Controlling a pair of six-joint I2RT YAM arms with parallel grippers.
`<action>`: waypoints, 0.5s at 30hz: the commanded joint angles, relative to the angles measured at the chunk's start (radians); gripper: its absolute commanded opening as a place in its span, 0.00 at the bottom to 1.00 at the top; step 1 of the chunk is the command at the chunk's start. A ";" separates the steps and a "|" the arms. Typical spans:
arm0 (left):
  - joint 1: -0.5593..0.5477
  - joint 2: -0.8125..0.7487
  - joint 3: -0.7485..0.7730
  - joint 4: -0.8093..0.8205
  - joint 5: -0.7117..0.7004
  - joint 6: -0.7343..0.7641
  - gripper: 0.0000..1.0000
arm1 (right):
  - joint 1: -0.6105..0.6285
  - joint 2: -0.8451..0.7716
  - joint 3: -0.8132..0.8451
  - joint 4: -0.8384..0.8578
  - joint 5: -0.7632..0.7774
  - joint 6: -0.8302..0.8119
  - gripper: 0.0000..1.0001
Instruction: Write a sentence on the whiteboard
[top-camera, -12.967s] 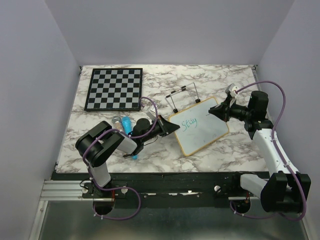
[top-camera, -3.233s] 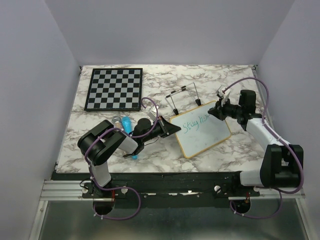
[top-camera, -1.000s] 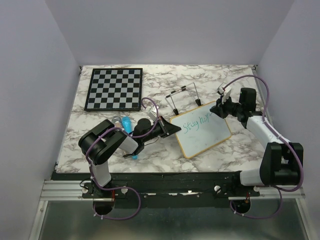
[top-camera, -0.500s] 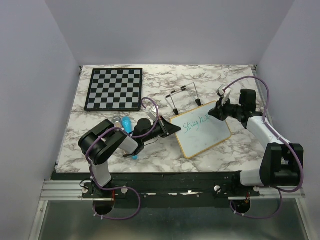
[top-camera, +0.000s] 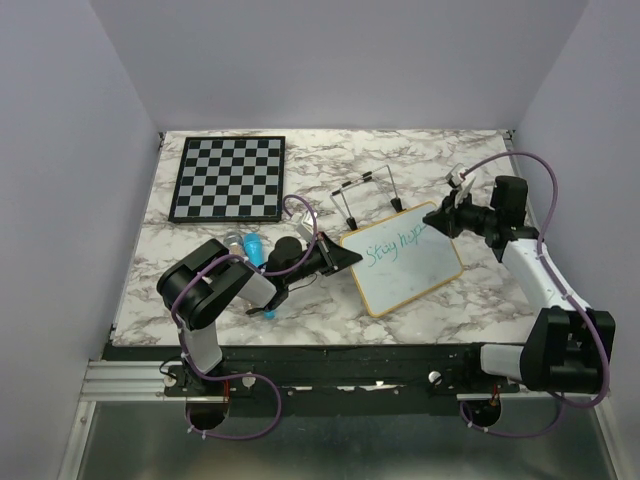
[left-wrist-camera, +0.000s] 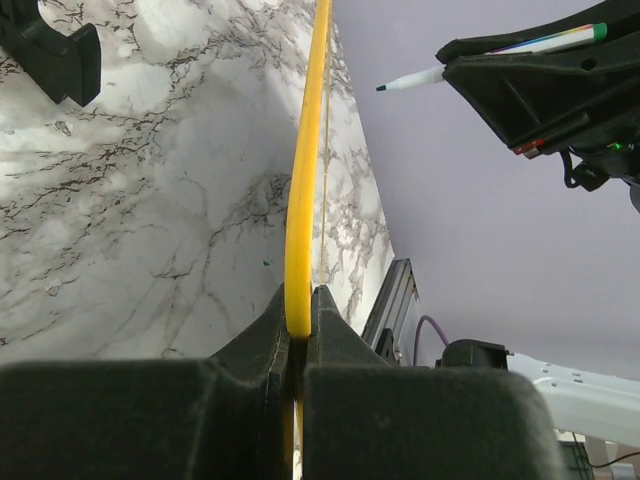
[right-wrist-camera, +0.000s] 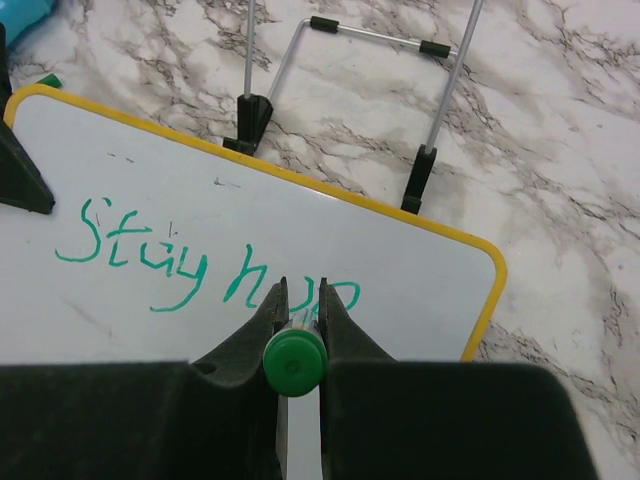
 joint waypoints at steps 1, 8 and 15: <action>0.001 -0.004 -0.010 0.073 0.029 0.031 0.00 | -0.040 -0.013 0.003 -0.009 -0.041 0.019 0.00; 0.004 0.004 -0.013 0.087 0.027 0.031 0.00 | -0.095 0.000 -0.012 -0.003 -0.079 0.017 0.01; 0.004 0.005 -0.021 0.099 0.026 0.028 0.00 | -0.116 0.014 -0.021 0.011 -0.091 0.028 0.01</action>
